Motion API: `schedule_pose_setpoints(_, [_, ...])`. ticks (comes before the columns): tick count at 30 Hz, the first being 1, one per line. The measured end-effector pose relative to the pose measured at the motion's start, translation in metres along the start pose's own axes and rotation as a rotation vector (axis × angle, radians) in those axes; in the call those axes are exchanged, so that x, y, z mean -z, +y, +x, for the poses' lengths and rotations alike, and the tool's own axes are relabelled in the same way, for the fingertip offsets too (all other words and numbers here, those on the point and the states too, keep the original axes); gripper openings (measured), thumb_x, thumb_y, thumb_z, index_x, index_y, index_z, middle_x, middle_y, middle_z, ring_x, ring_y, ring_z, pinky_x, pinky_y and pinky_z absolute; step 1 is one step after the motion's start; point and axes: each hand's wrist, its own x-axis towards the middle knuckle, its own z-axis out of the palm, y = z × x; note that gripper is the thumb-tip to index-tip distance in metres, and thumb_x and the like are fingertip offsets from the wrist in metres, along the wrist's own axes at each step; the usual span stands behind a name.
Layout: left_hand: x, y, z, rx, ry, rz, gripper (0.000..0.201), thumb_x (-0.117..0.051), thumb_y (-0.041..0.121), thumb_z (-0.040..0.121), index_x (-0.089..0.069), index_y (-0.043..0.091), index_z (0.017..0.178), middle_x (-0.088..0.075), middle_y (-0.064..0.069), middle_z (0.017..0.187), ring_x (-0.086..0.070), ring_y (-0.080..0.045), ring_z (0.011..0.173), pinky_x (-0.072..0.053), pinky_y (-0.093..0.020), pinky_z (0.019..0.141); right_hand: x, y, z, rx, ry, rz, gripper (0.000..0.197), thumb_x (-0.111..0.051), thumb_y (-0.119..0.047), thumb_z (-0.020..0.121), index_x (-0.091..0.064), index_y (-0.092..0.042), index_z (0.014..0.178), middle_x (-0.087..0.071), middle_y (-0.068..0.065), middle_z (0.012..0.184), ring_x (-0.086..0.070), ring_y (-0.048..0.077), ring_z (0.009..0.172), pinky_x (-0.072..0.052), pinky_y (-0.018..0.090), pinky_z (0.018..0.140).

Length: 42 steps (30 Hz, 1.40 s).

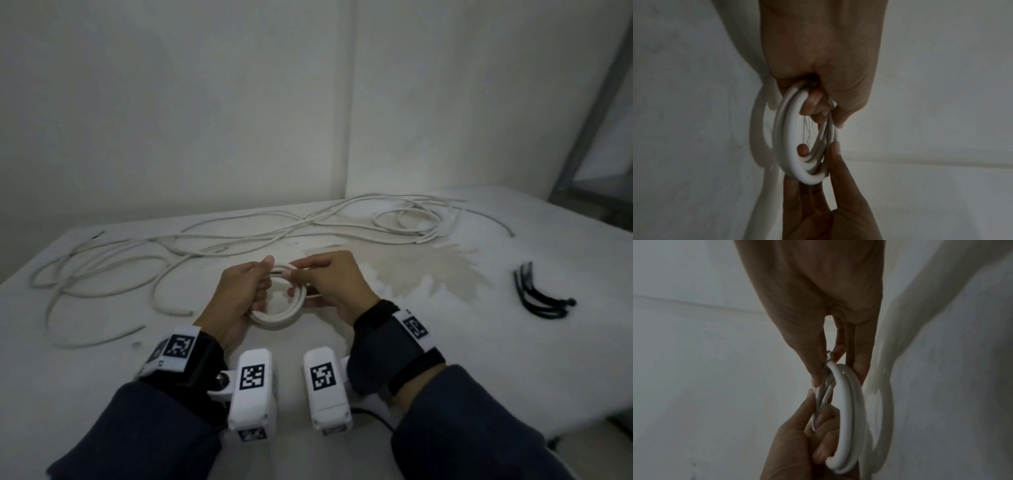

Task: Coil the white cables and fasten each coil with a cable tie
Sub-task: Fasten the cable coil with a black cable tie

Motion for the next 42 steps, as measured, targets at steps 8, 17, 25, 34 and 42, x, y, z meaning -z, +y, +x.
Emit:
schedule_pose_setpoints(8, [-0.081,-0.016,0.007,-0.038,-0.098,0.081,0.033,-0.055,0.019,0.096,-0.048,0.014,0.065,-0.038,0.01,0.042,-0.028,-0.004,0.033,-0.024,-0.012,0.035,0.143,-0.008,0.003,0.013,0.383,-0.451,0.017,-0.079,-0.015,0.075,-0.075,-0.009,0.09,-0.067,0.007,0.081,-0.062,0.02,0.075,-0.051,0.03,0.072])
schedule_pose_setpoints(17, [-0.093,-0.022,0.012,-0.062,-0.091,0.069,0.032,-0.054,0.02,0.097,-0.047,0.013,0.066,-0.037,0.005,0.049,-0.026,-0.004,0.033,-0.022,-0.014,0.035,0.282,-0.008,-0.014,-0.348,0.6,-0.999,0.029,-0.076,-0.018,0.075,-0.07,-0.005,0.101,-0.067,0.012,0.107,-0.061,0.032,0.099,-0.048,0.029,0.08])
schedule_pose_setpoints(25, [-0.089,-0.024,0.015,-0.065,-0.113,0.052,0.033,-0.053,0.02,0.097,-0.046,0.013,0.066,-0.036,0.012,0.04,-0.023,-0.003,0.033,-0.02,-0.011,0.035,0.283,-0.008,-0.022,-0.255,0.689,-0.917,0.022,-0.061,-0.013,0.085,-0.072,-0.007,0.103,-0.068,0.014,0.109,-0.061,0.031,0.094,-0.048,0.027,0.077])
schedule_pose_setpoints(34, [-0.087,-0.026,0.018,-0.063,-0.12,0.029,0.032,-0.053,0.02,0.097,-0.046,0.013,0.067,-0.036,0.012,0.04,-0.023,-0.003,0.033,-0.02,-0.011,0.035,0.272,-0.017,-0.026,-0.182,0.741,-0.819,0.016,-0.065,-0.008,0.083,-0.075,-0.006,0.095,-0.071,0.013,0.097,-0.065,0.03,0.09,-0.054,0.031,0.081])
schedule_pose_setpoints(42, [-0.089,-0.024,0.016,-0.052,-0.114,0.013,0.032,-0.054,0.02,0.097,-0.047,0.013,0.066,-0.036,0.011,0.041,-0.024,-0.004,0.034,-0.02,-0.012,0.035,0.247,-0.036,-0.037,-0.028,0.739,-0.525,0.016,-0.066,0.004,0.076,-0.071,-0.011,0.075,-0.062,0.004,0.071,-0.06,0.023,0.079,-0.053,0.032,0.074])
